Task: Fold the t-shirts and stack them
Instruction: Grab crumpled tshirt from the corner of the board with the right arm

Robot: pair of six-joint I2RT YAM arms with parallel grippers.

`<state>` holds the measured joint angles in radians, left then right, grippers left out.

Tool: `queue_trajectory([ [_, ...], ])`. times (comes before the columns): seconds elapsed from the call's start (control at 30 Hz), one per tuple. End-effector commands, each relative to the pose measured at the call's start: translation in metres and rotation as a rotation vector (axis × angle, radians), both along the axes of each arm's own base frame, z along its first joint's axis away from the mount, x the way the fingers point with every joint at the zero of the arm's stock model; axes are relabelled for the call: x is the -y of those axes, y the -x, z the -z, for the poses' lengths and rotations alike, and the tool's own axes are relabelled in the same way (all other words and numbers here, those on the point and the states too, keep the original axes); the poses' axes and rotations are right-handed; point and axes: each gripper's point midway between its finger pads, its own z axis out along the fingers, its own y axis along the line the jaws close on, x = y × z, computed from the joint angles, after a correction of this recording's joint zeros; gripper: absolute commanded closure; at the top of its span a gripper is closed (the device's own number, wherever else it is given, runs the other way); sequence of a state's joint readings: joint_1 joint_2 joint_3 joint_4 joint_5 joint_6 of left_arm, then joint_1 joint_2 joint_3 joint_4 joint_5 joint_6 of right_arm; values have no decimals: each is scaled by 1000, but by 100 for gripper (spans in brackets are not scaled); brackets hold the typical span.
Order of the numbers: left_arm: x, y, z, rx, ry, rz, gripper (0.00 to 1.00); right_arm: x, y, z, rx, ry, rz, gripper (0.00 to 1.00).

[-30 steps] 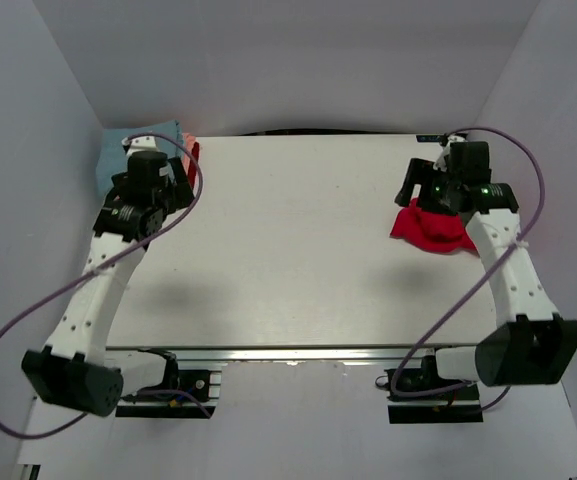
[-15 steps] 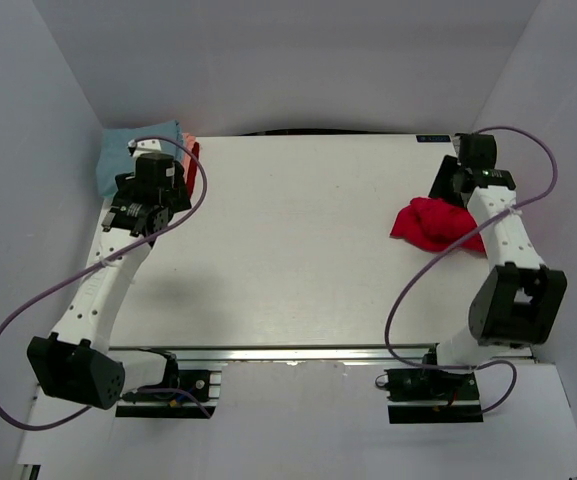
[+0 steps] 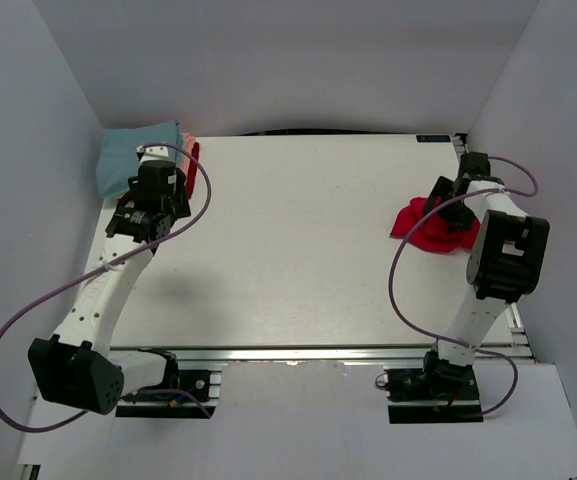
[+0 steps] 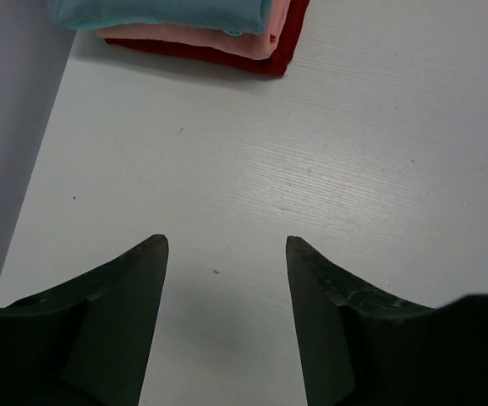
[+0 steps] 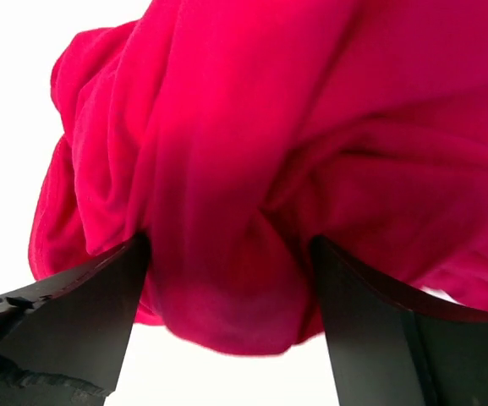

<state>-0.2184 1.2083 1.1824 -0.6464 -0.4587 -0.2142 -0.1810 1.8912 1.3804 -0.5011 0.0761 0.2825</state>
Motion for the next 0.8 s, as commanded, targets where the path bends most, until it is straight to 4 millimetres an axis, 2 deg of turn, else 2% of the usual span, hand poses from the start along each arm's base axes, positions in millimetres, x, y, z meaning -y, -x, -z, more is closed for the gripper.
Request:
queue_trajectory([
  [0.0, 6, -3, 4, -8, 9, 37, 32, -10, -19, -2, 50, -49, -23, 17],
  [0.07, 8, -5, 18, -38, 16, 33, 33, -11, -15, 7, 28, -54, -23, 26],
  [0.1, 8, -5, 22, -43, 23, 27, 33, -12, -12, 11, 13, -58, -23, 35],
  [0.13, 8, -4, 27, -55, 28, 24, 34, -13, -10, 11, 6, -57, -25, 70],
  [0.17, 9, -3, 29, -59, 33, 25, 37, -14, -10, 3, 18, -52, -30, 88],
  [0.2, 11, -2, 31, -64, 42, 27, 40, -14, -10, -4, 26, -32, -29, 100],
  [0.23, 12, -2, 33, -71, 49, 30, 45, -16, -9, -26, 61, -15, -31, 100],
  [0.27, 14, -2, 33, -73, 58, 34, 48, -18, -9, -39, 82, -5, -39, 100],
  [0.3, 20, -2, 33, -77, 83, 59, 53, -28, -11, -56, 116, -14, -64, 100],
  [0.33, 26, -2, 34, -82, 101, 87, 61, -34, -12, -83, 147, -17, -78, 100],
  [0.37, 31, -3, 35, -90, 116, 115, 70, -54, -12, -115, 207, -23, -130, 100],
  [0.4, 37, -3, 36, -98, 142, 133, 76, -63, -11, -138, 244, -9, -155, 100],
  [0.47, 39, -2, 36, -99, 157, 131, 97, -77, -4, -206, 354, 41, -187, 100],
  [0.5, 40, 0, 35, -95, 170, 126, 98, -89, -1, -228, 399, 52, -215, 100],
  [0.53, 39, 1, 34, -92, 173, 122, 98, -93, 3, -277, 504, 58, -222, 100],
  [0.63, 35, 10, 28, -78, 171, 109, 97, -102, 22, -334, 600, 43, -254, 100],
  [0.67, 33, 12, 28, -75, 168, 102, 96, -112, 31, -373, 691, 23, -296, 100],
  [0.7, 31, 16, 22, -57, 163, 98, 96, -117, 36, -391, 736, 15, -314, 100],
  [0.73, 25, 19, 19, -52, 146, 75, 96, -140, 48, -423, 821, -46, -408, 100],
  [0.77, 22, 21, 17, -45, 139, 68, 96, -151, 53, -438, 865, -69, -443, 100],
])
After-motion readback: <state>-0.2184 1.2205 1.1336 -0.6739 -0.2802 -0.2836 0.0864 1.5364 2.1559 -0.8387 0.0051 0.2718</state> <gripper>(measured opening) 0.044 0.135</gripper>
